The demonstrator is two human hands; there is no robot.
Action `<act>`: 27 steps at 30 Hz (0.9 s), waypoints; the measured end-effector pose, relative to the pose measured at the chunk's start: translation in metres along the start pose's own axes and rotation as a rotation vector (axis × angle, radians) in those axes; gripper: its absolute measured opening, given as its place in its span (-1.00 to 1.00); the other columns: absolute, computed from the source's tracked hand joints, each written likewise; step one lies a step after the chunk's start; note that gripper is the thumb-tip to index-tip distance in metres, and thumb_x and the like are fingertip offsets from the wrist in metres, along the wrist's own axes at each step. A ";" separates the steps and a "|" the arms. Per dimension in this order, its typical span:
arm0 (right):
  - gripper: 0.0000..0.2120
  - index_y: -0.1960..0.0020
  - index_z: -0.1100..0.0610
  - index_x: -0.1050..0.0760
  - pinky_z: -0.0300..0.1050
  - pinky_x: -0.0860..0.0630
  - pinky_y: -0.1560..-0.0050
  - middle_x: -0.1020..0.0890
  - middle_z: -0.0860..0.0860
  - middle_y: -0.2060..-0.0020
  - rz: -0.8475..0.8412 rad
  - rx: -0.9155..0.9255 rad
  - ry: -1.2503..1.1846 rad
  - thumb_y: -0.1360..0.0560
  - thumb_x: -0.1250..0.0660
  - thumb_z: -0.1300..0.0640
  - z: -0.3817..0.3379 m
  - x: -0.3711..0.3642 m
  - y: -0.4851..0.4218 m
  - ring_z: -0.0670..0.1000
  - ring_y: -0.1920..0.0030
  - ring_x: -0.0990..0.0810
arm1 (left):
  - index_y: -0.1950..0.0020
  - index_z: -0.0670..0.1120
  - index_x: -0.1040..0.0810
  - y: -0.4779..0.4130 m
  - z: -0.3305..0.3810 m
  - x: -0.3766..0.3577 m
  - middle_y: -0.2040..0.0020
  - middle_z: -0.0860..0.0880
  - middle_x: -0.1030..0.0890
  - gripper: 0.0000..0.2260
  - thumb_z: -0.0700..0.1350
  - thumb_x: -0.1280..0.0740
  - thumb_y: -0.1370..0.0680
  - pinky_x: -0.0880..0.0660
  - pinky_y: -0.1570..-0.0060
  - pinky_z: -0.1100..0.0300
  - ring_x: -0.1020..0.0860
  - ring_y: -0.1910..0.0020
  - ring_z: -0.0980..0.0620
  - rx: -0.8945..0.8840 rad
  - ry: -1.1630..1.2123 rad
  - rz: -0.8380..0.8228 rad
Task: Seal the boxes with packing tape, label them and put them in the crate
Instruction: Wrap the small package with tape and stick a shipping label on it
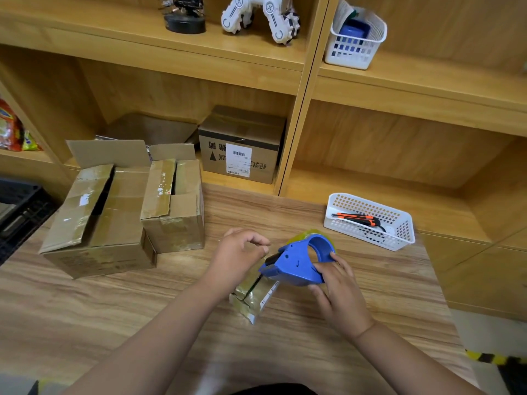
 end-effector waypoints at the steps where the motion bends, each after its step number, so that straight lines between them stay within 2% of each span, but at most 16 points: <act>1: -0.71 -0.08 0.19 -0.50 -0.14 -0.09 -0.44 -0.60 0.02 0.11 -0.002 -0.011 -0.013 -0.48 -0.20 0.02 0.000 0.000 0.000 0.00 -0.08 -0.48 | 0.19 0.08 -0.63 -0.001 0.000 0.000 0.13 0.22 -0.58 -0.90 -0.14 -0.42 -0.46 -0.34 -0.03 0.44 -0.46 -0.06 0.25 0.012 0.013 0.001; 3: -0.69 -0.07 0.20 -0.50 -0.15 -0.15 -0.38 -0.61 0.05 0.10 0.022 -0.023 -0.031 -0.45 -0.20 0.03 -0.001 0.003 -0.002 0.04 -0.13 -0.43 | 0.25 0.11 -0.62 -0.001 -0.001 -0.001 0.17 0.19 -0.64 -0.85 -0.13 -0.40 -0.48 -0.49 0.02 0.28 -0.56 0.05 0.22 0.046 0.048 -0.022; 5: -0.69 -0.01 0.19 -0.50 -0.18 -0.22 -0.24 -0.61 0.04 0.15 0.056 -0.029 -0.026 -0.36 -0.20 0.04 -0.005 0.010 -0.006 0.00 -0.05 -0.42 | 0.29 0.11 -0.60 -0.002 -0.001 -0.002 0.21 0.15 -0.66 -0.81 -0.14 -0.40 -0.49 -0.55 0.10 0.17 -0.60 0.15 0.13 0.081 0.054 -0.044; 8: -0.69 0.09 0.17 -0.51 -0.23 -0.25 -0.04 -0.56 -0.02 0.25 0.045 -0.070 -0.018 -0.29 -0.16 0.02 -0.007 0.017 -0.013 -0.04 0.14 -0.43 | 0.32 0.05 -0.59 -0.002 -0.003 -0.002 0.25 0.08 -0.66 -0.80 -0.18 -0.39 -0.49 -0.55 0.12 0.07 -0.62 0.14 -0.05 0.126 0.075 -0.048; 10: -0.72 0.15 0.14 -0.49 -0.18 -0.27 0.02 -0.52 -0.08 0.32 0.039 -0.075 -0.007 -0.33 -0.14 -0.02 -0.005 0.020 -0.016 -0.01 0.26 -0.46 | 0.32 0.00 -0.60 -0.004 -0.006 -0.002 0.27 0.06 -0.66 -0.79 -0.21 -0.37 -0.50 -0.56 0.15 0.01 -0.61 0.12 -0.15 0.150 0.102 -0.054; 13: -0.69 0.22 0.10 -0.48 -0.21 -0.23 0.08 -0.52 -0.10 0.39 0.063 -0.084 0.007 -0.40 -0.16 -0.13 -0.003 0.026 -0.021 -0.02 0.36 -0.46 | 0.31 -0.10 -0.61 -0.006 -0.008 -0.004 0.29 0.06 -0.67 -0.83 -0.17 -0.38 -0.49 -0.50 0.20 0.06 -0.59 0.14 -0.25 0.181 0.104 -0.071; 15: -0.69 0.25 0.08 -0.47 -0.21 -0.23 0.10 -0.48 -0.13 0.42 0.071 -0.086 0.004 -0.40 -0.16 -0.15 -0.003 0.029 -0.024 -0.02 0.39 -0.45 | 0.32 -0.12 -0.61 -0.007 -0.007 -0.005 0.31 0.02 -0.65 -0.82 -0.16 -0.39 -0.49 -0.47 0.18 0.13 -0.58 0.20 -0.16 0.198 0.115 -0.074; 17: -0.68 0.27 0.07 -0.46 -0.20 -0.26 0.16 -0.42 -0.17 0.44 0.070 -0.106 -0.007 -0.40 -0.16 -0.17 -0.003 0.030 -0.023 -0.01 0.39 -0.43 | 0.34 -0.11 -0.61 -0.008 -0.006 -0.005 0.34 0.07 -0.63 -0.81 -0.21 -0.38 -0.49 -0.46 0.14 0.18 -0.57 0.20 -0.04 0.218 0.134 -0.070; 21: -0.66 0.29 0.06 -0.49 -0.25 -0.26 0.34 -0.39 -0.18 0.47 0.111 -0.211 -0.017 -0.36 -0.18 -0.20 0.007 0.033 -0.016 0.03 0.34 -0.40 | 0.37 -0.05 -0.58 -0.012 -0.005 0.002 0.27 0.02 -0.67 -0.77 -0.24 -0.36 -0.48 -0.46 0.10 0.17 -0.58 0.17 -0.05 0.234 0.124 -0.075; 25: -0.64 0.29 0.05 -0.50 -0.12 -0.36 0.32 -0.45 -0.11 0.49 0.077 -0.209 0.008 -0.35 -0.18 -0.23 0.007 0.032 -0.021 0.04 0.33 -0.41 | 0.36 -0.05 -0.59 -0.020 -0.004 0.008 0.22 0.08 -0.66 -0.79 -0.18 -0.38 -0.48 -0.48 -0.03 0.12 -0.61 0.05 -0.02 0.223 0.070 -0.078; 27: -0.64 0.31 0.05 -0.49 -0.14 -0.34 0.33 -0.46 -0.10 0.51 0.070 -0.204 0.024 -0.35 -0.19 -0.23 0.007 0.033 -0.023 0.04 0.35 -0.41 | 0.34 -0.08 -0.61 -0.020 -0.005 0.008 0.21 0.12 -0.65 -0.81 -0.18 -0.38 -0.48 -0.48 -0.08 0.12 -0.61 0.04 0.04 0.232 0.079 -0.081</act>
Point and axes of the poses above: each hand's wrist, its own y-axis away from the middle knuckle, its own x-axis out of the back of the hand, z = x × y, the point moved 5 cm from there along -y, towards the middle knuckle
